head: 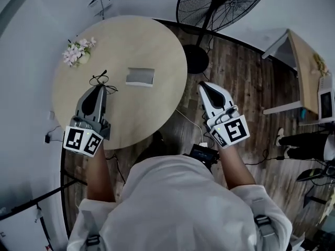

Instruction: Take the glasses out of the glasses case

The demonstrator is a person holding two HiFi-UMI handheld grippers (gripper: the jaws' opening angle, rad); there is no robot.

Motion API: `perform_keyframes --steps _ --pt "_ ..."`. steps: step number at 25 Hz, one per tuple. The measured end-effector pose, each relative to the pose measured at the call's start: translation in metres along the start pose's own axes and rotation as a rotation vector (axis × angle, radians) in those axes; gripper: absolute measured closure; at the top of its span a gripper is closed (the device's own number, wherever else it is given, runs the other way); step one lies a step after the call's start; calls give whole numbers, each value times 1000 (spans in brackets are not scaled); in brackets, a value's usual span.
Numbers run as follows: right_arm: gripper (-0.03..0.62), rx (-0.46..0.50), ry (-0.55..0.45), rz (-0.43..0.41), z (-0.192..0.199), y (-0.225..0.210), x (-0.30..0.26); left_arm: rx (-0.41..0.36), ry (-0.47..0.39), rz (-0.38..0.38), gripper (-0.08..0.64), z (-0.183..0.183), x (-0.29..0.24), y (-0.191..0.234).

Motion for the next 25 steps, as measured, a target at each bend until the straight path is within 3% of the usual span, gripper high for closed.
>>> perform_keyframes --steps 7,13,25 --pt "568 -28 22 -54 19 25 87 23 -19 -28 531 17 63 -91" --pt "569 -92 39 -67 41 45 124 51 -25 -70 531 34 106 -136" --pt "568 -125 74 -19 64 78 144 103 -23 -58 531 59 142 -153"
Point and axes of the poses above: the fingertips, and each gripper's own axes: x backward along the fingers, y to its left, z out of its underside, the point moved 7 cm from there along x, backward along the fingers, and after that the axes turned 10 degrees about -x, right-handed, at the moved point
